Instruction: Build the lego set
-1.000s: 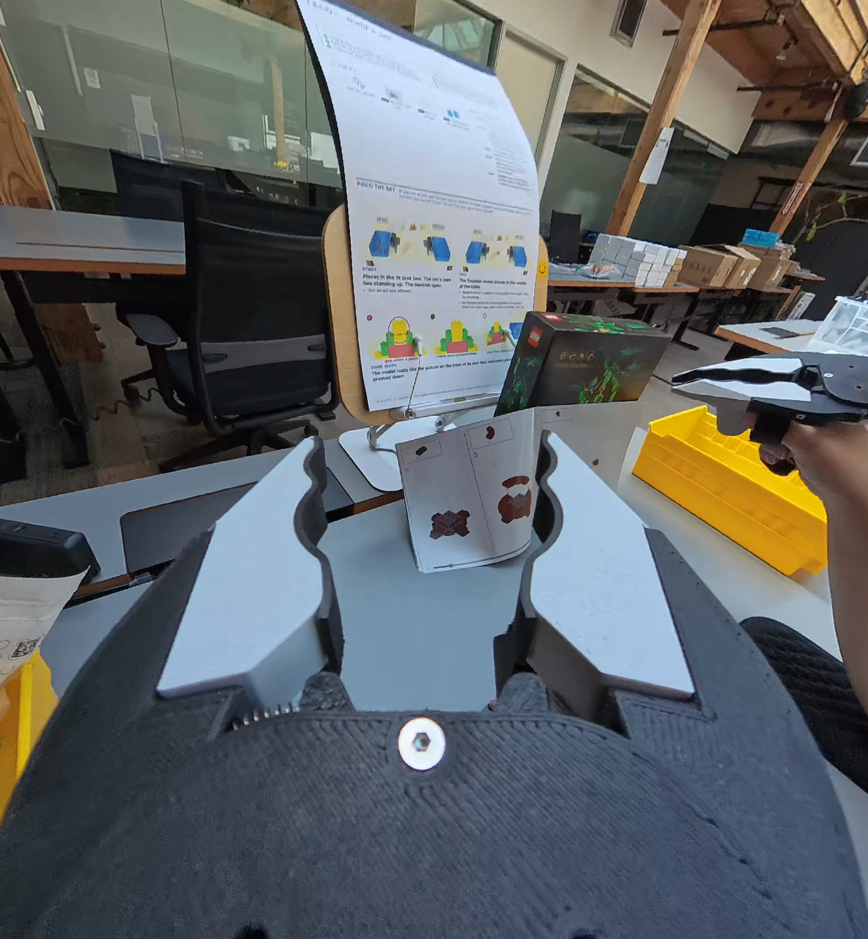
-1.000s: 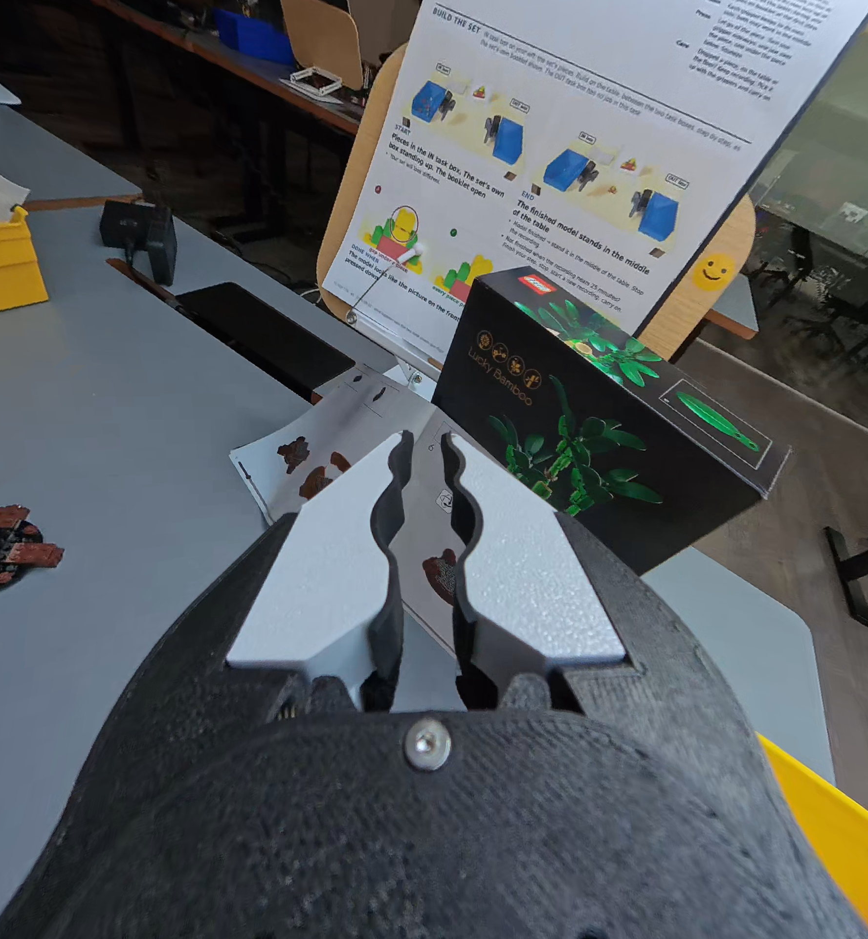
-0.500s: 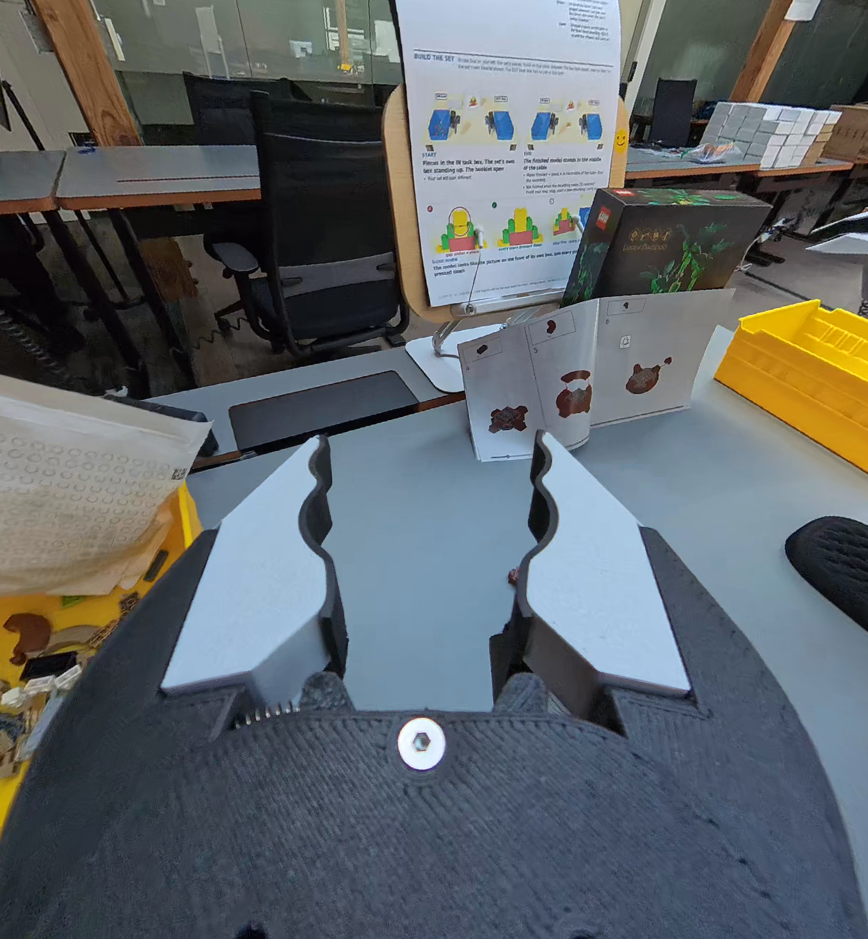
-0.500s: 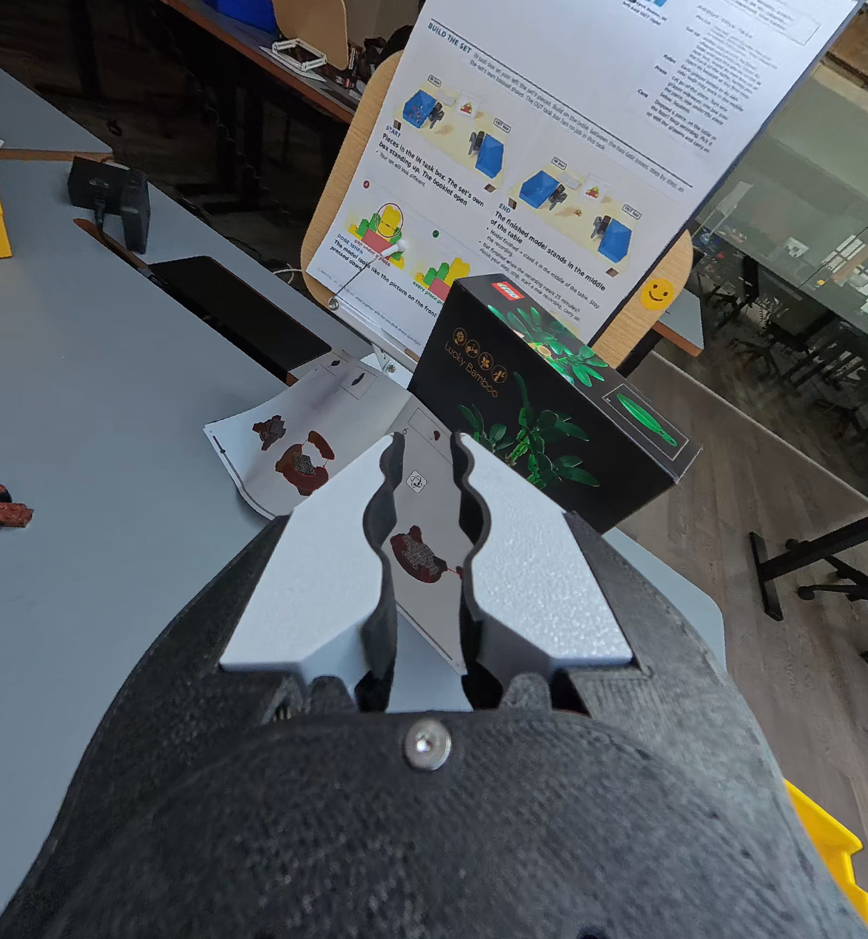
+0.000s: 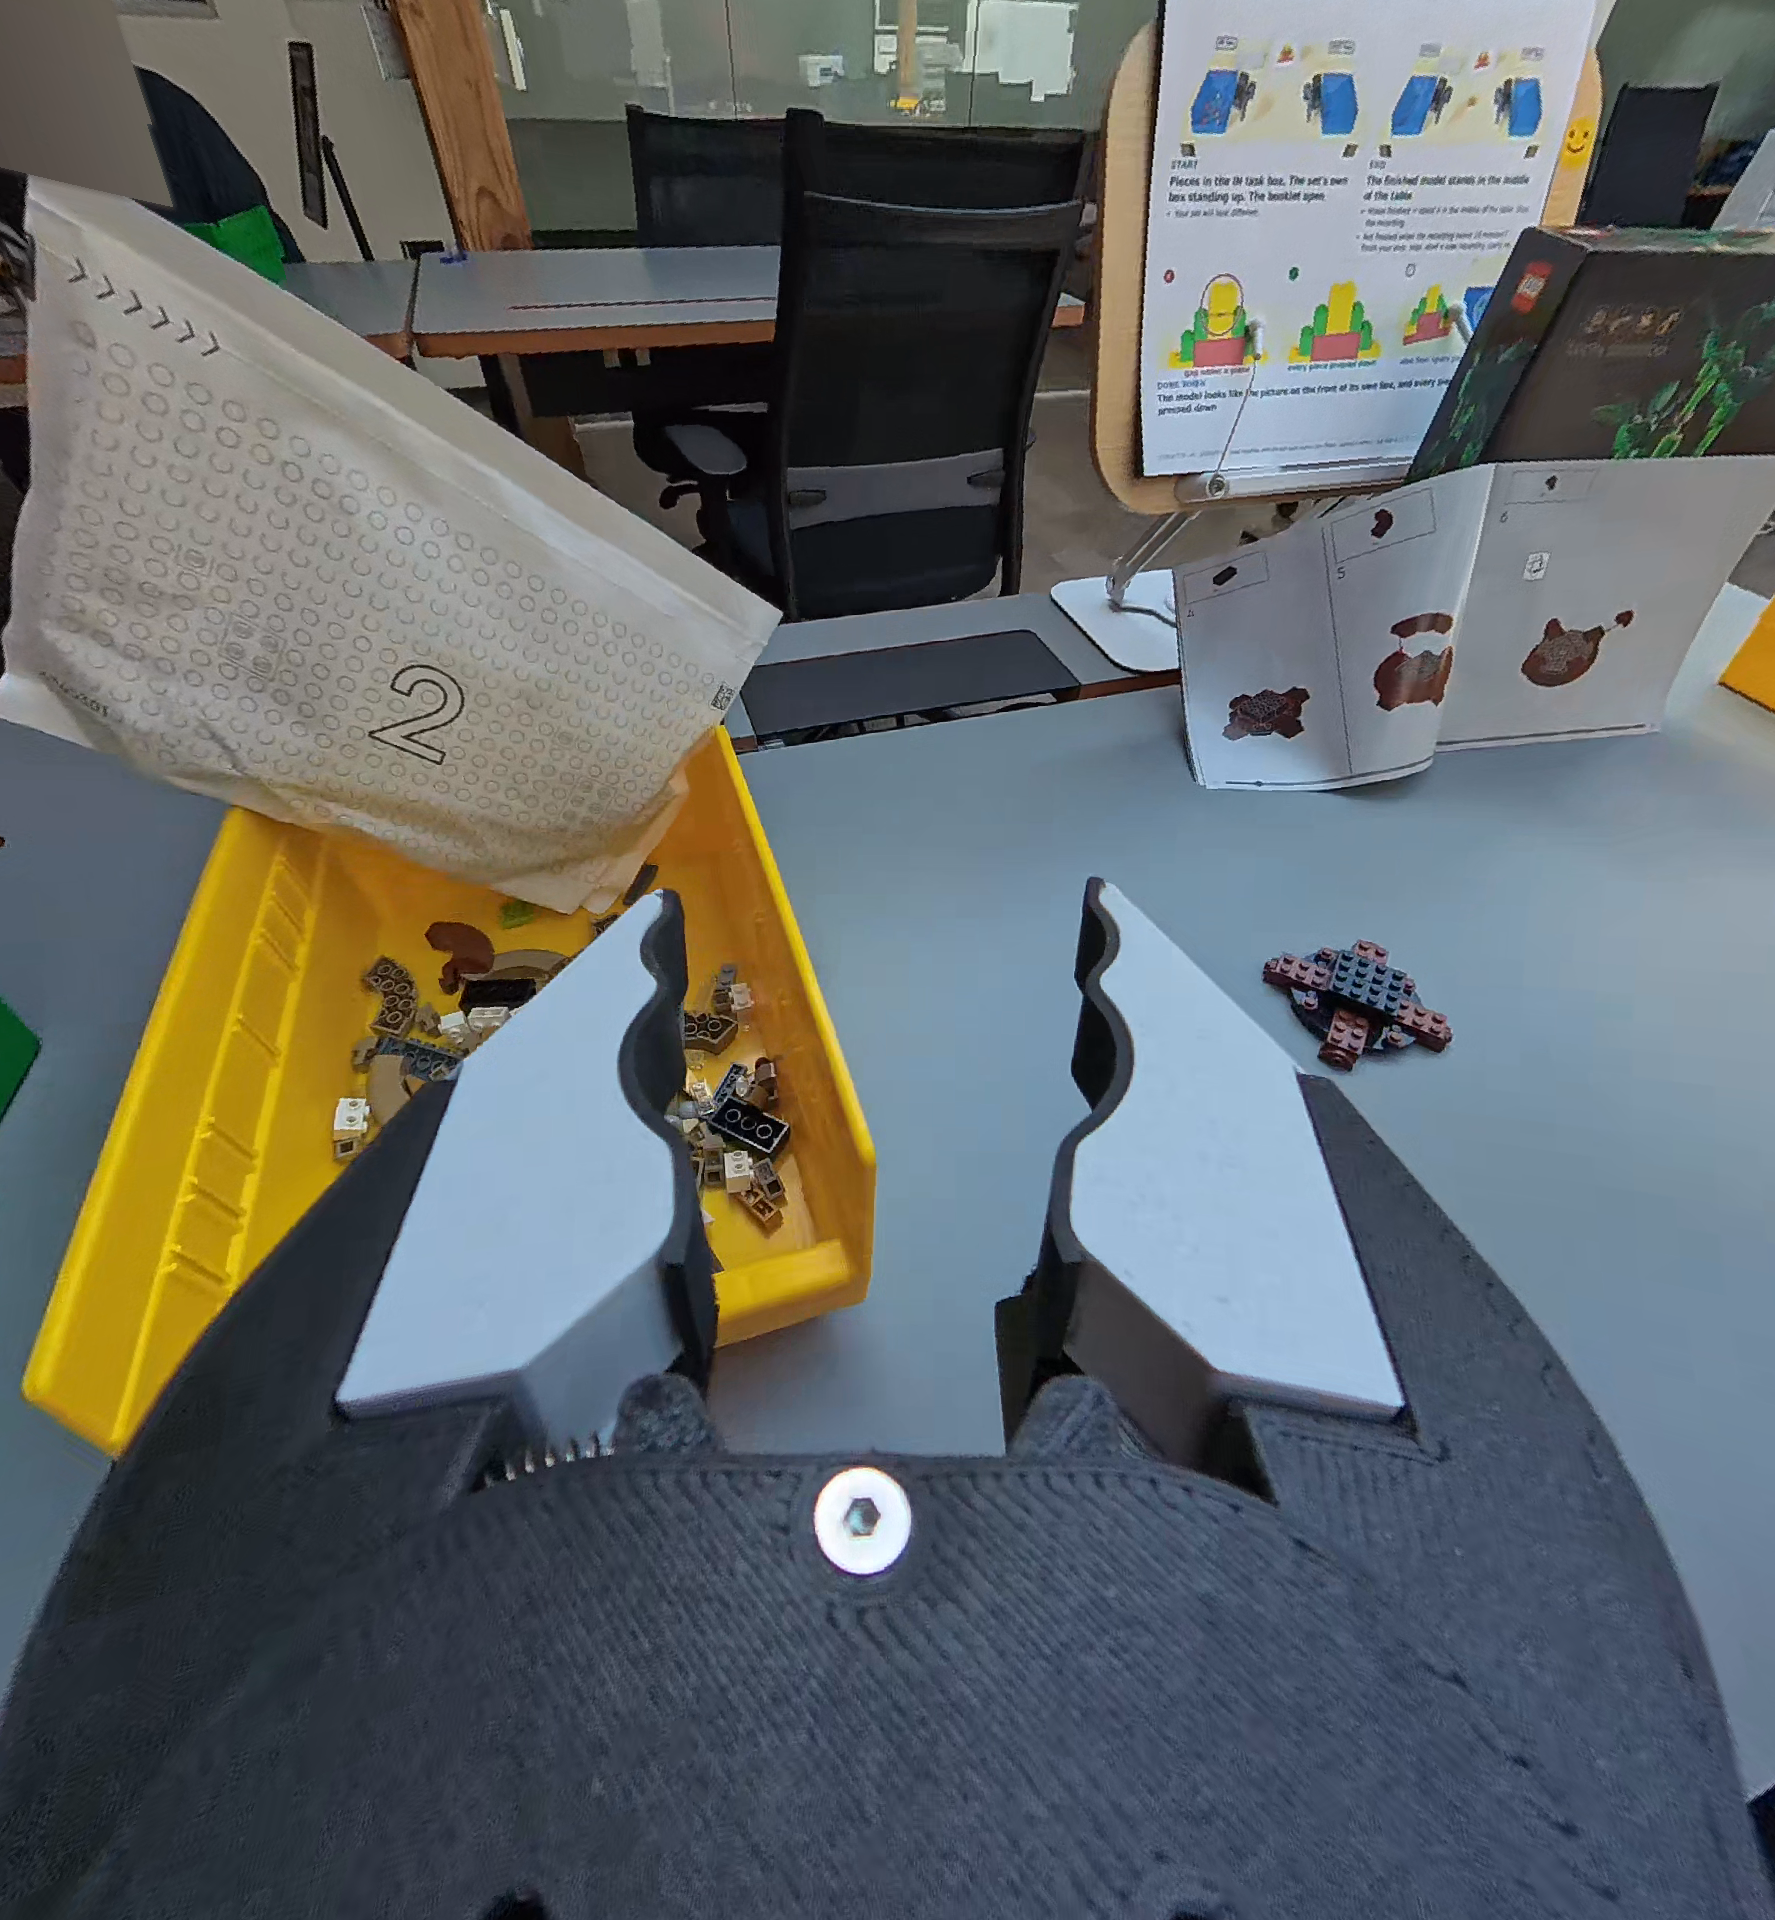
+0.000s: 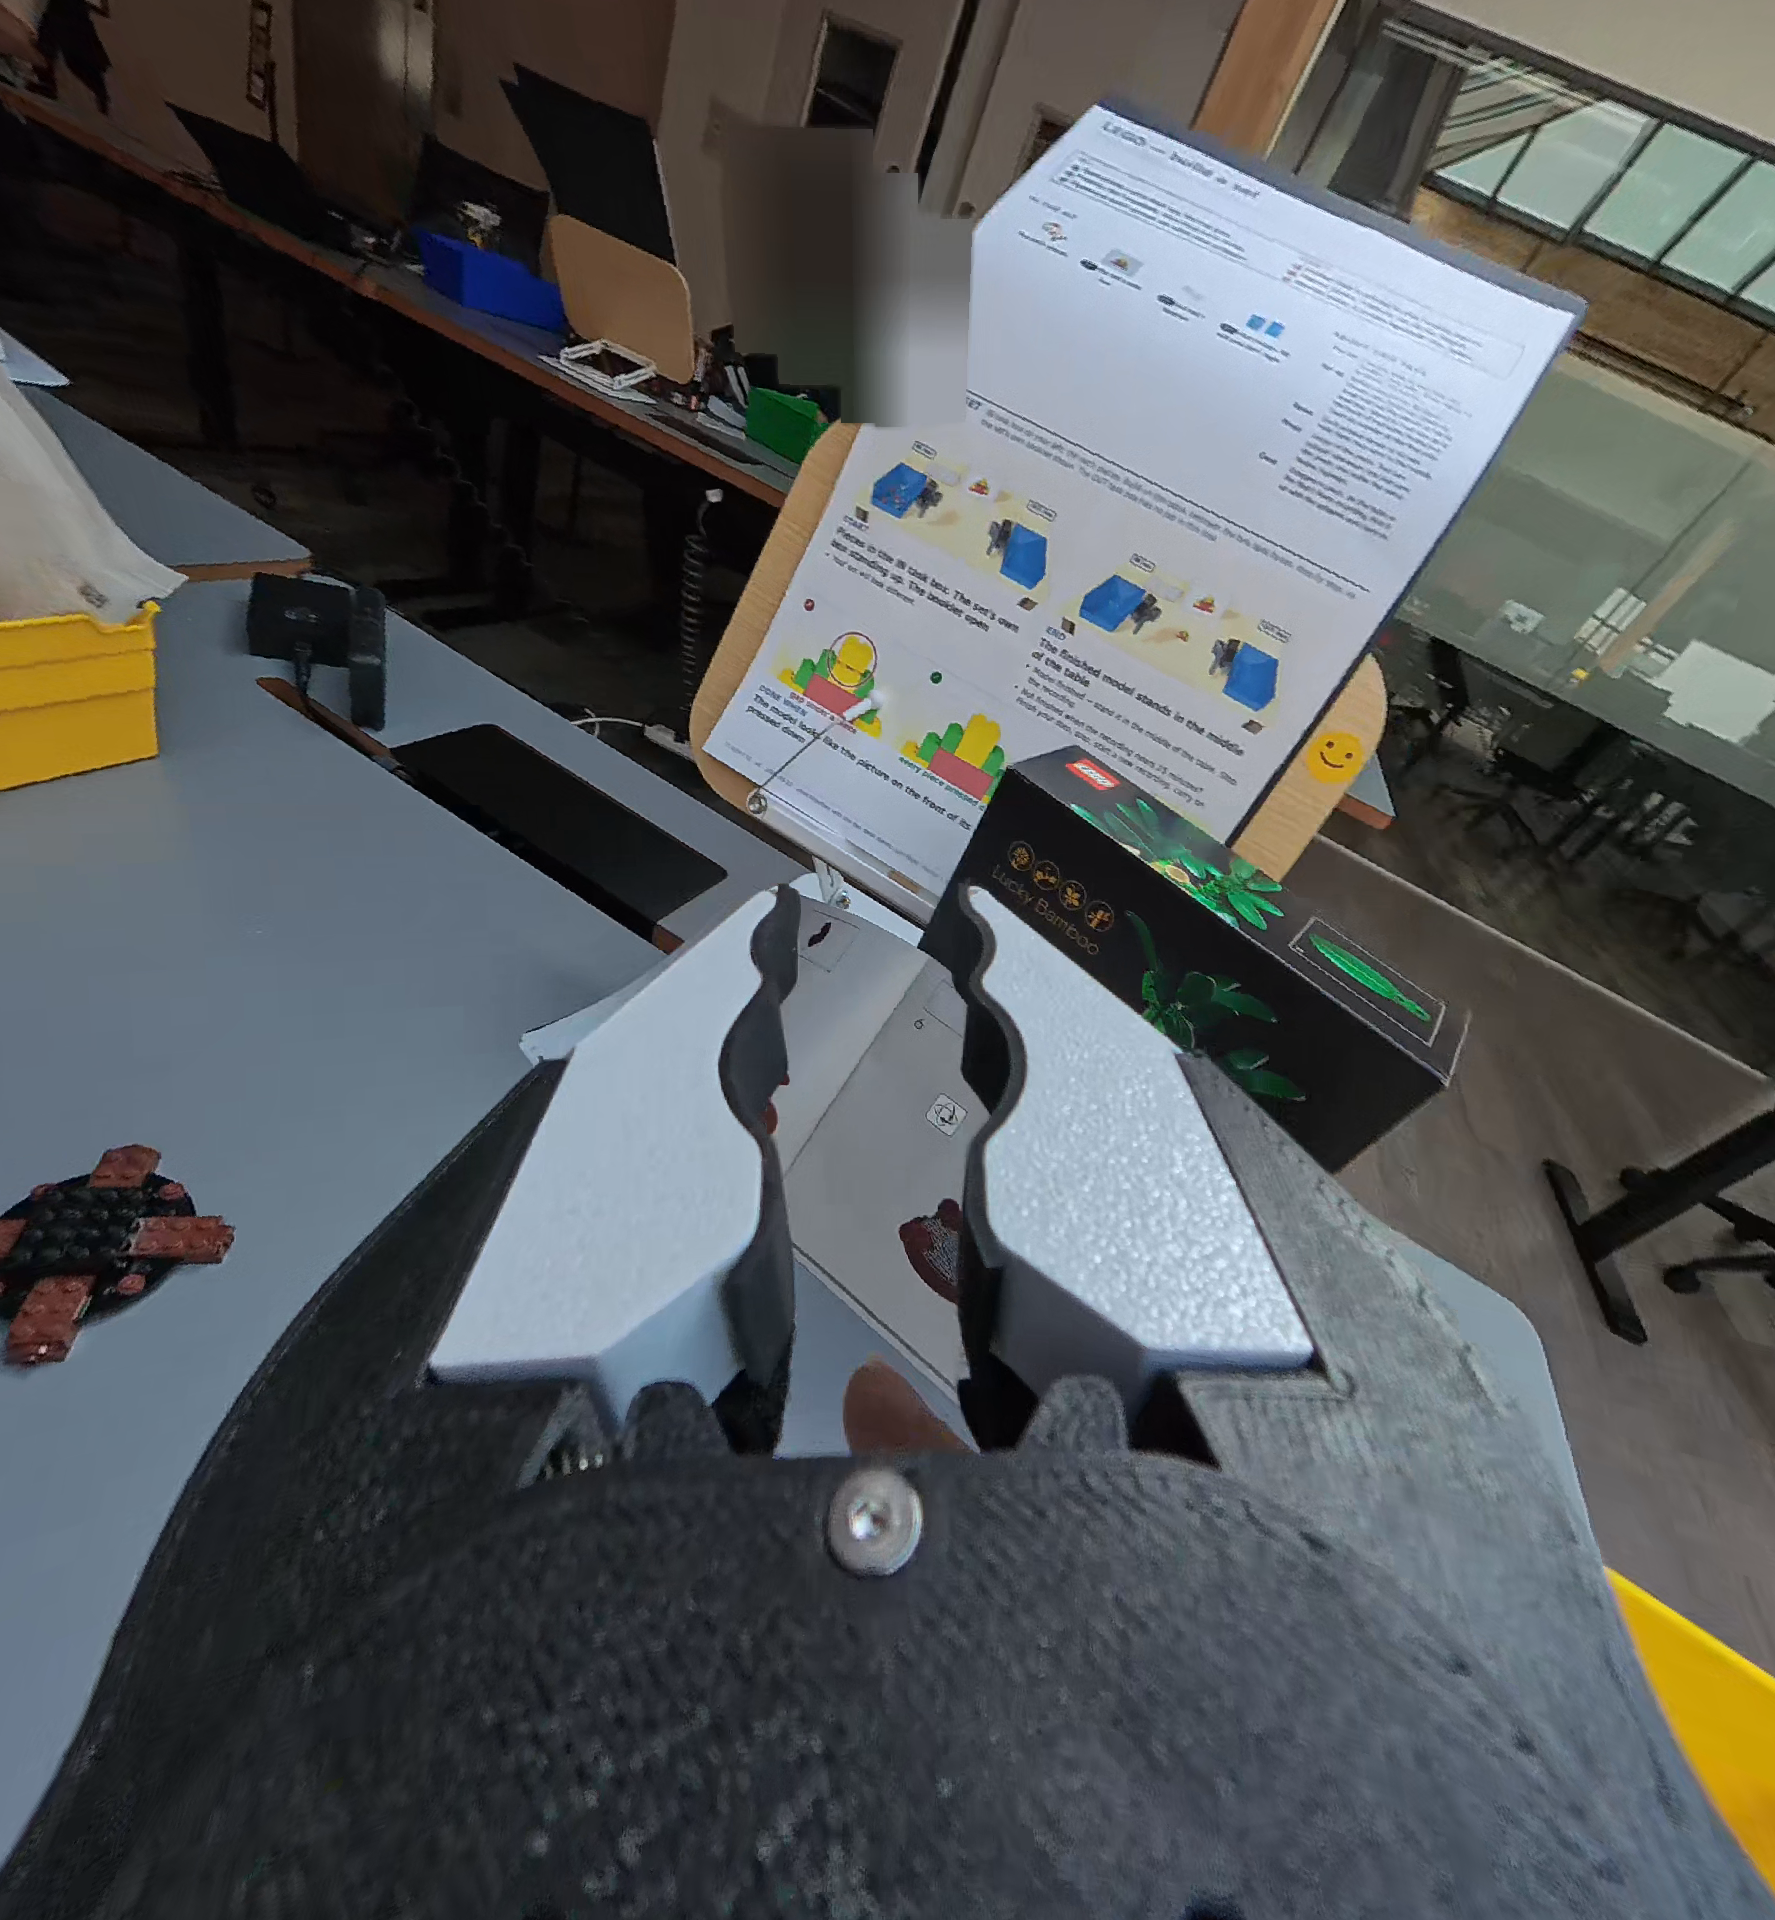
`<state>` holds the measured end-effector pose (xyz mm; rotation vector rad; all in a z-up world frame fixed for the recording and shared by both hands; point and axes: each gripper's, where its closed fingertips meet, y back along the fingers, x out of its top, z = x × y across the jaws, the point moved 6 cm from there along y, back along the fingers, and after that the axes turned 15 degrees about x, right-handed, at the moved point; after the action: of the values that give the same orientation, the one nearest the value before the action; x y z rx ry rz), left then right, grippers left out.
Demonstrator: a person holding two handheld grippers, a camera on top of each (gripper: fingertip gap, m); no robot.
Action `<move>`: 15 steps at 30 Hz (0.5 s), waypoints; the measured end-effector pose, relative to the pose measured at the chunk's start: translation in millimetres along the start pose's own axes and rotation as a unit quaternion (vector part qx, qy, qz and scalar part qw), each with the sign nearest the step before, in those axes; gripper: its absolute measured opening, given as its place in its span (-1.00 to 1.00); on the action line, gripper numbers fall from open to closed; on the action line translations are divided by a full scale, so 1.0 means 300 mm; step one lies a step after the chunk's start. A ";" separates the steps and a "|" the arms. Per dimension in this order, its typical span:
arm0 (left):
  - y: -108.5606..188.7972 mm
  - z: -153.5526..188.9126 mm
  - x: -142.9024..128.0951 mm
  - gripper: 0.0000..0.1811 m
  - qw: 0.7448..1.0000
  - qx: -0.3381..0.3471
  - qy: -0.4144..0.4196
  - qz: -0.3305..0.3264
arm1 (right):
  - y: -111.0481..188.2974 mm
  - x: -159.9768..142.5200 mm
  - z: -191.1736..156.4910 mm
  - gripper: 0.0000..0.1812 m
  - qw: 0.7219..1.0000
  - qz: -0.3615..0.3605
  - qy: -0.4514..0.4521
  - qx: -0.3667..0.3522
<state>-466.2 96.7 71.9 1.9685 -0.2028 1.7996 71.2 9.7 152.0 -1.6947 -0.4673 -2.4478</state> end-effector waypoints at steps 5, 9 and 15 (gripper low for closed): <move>-0.009 -0.078 -0.005 -0.18 1.000 0.010 0.001 0.011 | 0.004 0.026 -0.019 -0.68 1.000 -0.003 -0.015 -0.015; -0.024 -0.142 0.000 -0.18 1.000 0.009 -0.012 0.013 | -0.039 0.049 -0.054 -0.67 1.000 -0.013 -0.009 0.019; -0.121 -0.309 0.018 -0.31 0.995 -0.038 -0.065 -0.060 | -0.148 0.110 -0.117 -0.67 0.998 -0.015 0.025 0.056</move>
<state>-534.4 169.3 71.9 2.0014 -0.1870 1.5682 15.7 42.7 163.5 -1.5911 -0.6163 -2.4278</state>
